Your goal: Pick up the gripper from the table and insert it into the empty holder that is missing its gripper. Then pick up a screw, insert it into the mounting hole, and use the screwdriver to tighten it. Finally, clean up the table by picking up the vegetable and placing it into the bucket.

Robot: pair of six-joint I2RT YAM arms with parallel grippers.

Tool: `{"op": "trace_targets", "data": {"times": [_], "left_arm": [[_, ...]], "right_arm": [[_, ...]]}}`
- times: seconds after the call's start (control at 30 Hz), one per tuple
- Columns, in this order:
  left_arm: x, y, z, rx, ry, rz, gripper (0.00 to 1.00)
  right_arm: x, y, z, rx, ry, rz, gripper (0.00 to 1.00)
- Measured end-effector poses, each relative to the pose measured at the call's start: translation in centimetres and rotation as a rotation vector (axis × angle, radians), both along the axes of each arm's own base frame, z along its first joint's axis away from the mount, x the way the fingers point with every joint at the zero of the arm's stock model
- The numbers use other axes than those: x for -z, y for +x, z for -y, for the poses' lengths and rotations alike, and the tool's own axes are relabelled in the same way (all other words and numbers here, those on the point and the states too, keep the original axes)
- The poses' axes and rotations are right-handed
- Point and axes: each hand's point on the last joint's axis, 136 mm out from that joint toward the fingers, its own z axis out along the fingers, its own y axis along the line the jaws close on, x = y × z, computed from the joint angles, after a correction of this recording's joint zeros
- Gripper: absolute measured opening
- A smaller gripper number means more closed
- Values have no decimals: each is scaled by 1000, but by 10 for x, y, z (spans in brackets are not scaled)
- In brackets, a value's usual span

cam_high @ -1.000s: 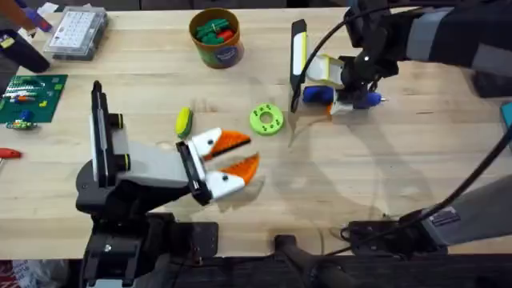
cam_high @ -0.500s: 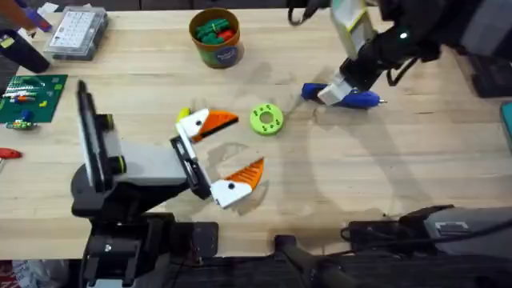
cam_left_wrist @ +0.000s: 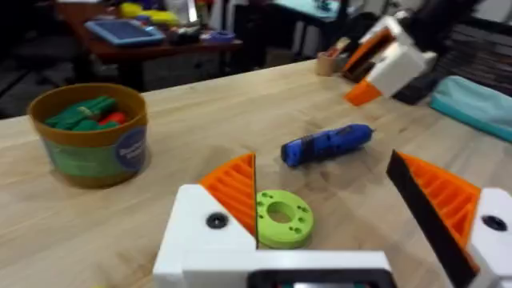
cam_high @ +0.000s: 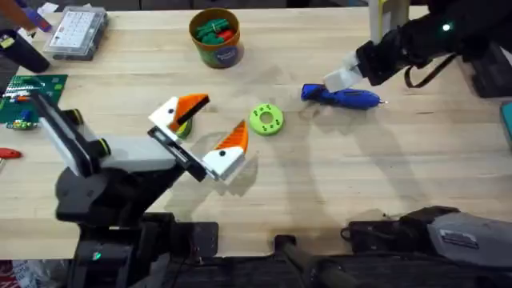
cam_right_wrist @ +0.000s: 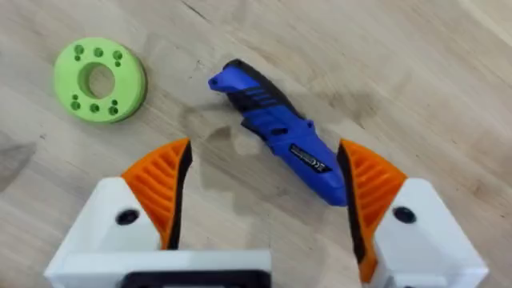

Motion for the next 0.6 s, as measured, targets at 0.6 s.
{"op": "trace_targets", "data": {"times": [0.6], "left_arm": [[-46,11,-54,-336,169,-435,986]], "right_arm": [[-35,-34,5,40,58,36,996]]}}
